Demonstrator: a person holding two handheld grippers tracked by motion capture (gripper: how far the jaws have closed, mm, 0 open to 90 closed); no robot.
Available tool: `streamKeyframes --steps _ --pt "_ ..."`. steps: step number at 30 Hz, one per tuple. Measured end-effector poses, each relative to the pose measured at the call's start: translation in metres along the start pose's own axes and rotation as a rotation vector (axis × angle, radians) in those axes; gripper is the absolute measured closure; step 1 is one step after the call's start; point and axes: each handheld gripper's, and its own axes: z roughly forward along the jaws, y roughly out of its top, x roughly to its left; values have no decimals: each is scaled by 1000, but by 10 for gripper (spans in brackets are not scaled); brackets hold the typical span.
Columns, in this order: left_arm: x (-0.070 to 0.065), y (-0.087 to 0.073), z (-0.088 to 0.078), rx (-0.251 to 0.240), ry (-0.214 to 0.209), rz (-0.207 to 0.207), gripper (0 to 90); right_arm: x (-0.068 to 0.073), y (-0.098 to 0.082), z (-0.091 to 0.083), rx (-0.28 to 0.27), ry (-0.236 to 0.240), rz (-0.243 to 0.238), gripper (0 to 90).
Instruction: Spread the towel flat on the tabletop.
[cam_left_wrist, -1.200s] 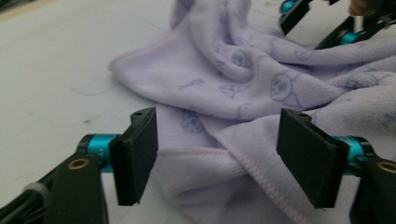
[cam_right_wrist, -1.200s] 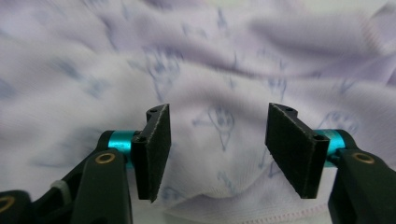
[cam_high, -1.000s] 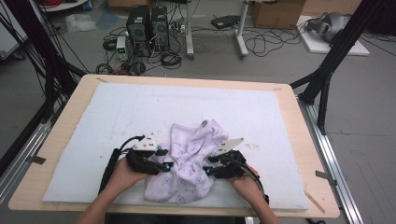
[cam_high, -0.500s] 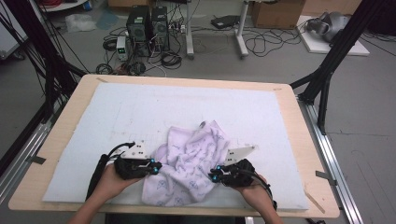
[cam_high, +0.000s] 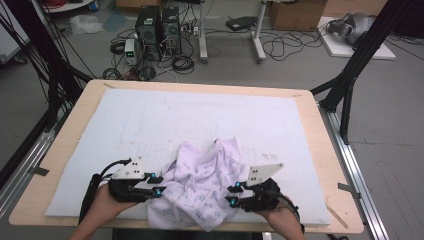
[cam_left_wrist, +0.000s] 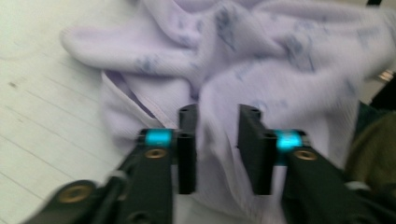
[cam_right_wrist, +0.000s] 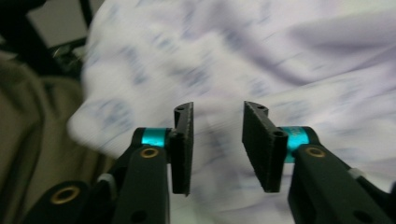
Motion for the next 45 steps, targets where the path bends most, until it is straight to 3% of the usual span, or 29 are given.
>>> streamKeyframes --steps 1,3,4,7,9,10,12,15,17,18,20,21,22,23,26,28,30,34,36,40,41,42,44,45 --pt "0 0 0 0 0 0 597 0 0 0 0 0 0 625" --pt "16 14 7 -21 31 -24 551 -22 12 -6 -11 -82 -9 578" --pt "16 14 7 -21 31 -24 541 -30 16 -7 -11 -99 -2 559" --pt "35 27 20 -33 58 -51 524 -57 25 -3 -29 -152 0 529" --pt "53 37 38 -31 76 -89 509 -73 29 3 -10 -185 11 510" --pt "53 37 38 -31 76 -89 510 -80 29 7 1 -203 13 504" --pt "62 40 52 -9 80 -121 499 -92 27 15 23 -223 16 486" --pt "71 37 71 13 130 -142 463 -108 20 27 61 -232 47 466" --pt "79 31 90 79 148 -165 455 -116 16 33 86 -235 64 463" --pt "79 31 90 79 148 -165 467 -116 16 33 86 -235 64 463" --pt "81 28 99 111 140 -170 608 -122 12 41 124 -236 71 521" --pt "82 27 102 114 116 -168 683 -123 11 45 146 -232 66 549" --pt "83 26 103 103 91 -172 683 -123 11 45 146 -232 66 549" --pt "82 27 103 100 87 -166 796 -123 10 46 133 -238 63 602" --pt "80 30 99 98 111 -143 824 -122 11 45 132 -199 62 852" --pt "82 30 90 81 136 -151 827 -121 12 45 136 -201 53 863" --pt "86 31 78 31 150 -180 829 -120 13 43 144 -209 38 872" --pt "97 30 54 -63 203 -237 837 -121 15 31 105 -223 50 876" --pt "103 28 46 -76 224 -264 839 -123 19 20 81 -231 52 876" --pt "114 37 38 -86 269 -261 841 -128 30 6 73 -261 49 878" --pt "123 49 34 -65 297 -240 841 -131 34 3 72 -266 48 879" --pt "123 49 34 -65 297 -240 843 -134 38 -1 70 -280 49 880" --pt "134 65 30 -70 347 -220 844 -138 43 -6 64 -299 43 881" --pt "141 75 28 -77 376 -215 845 -151 58 -19 35 -339 52 882"
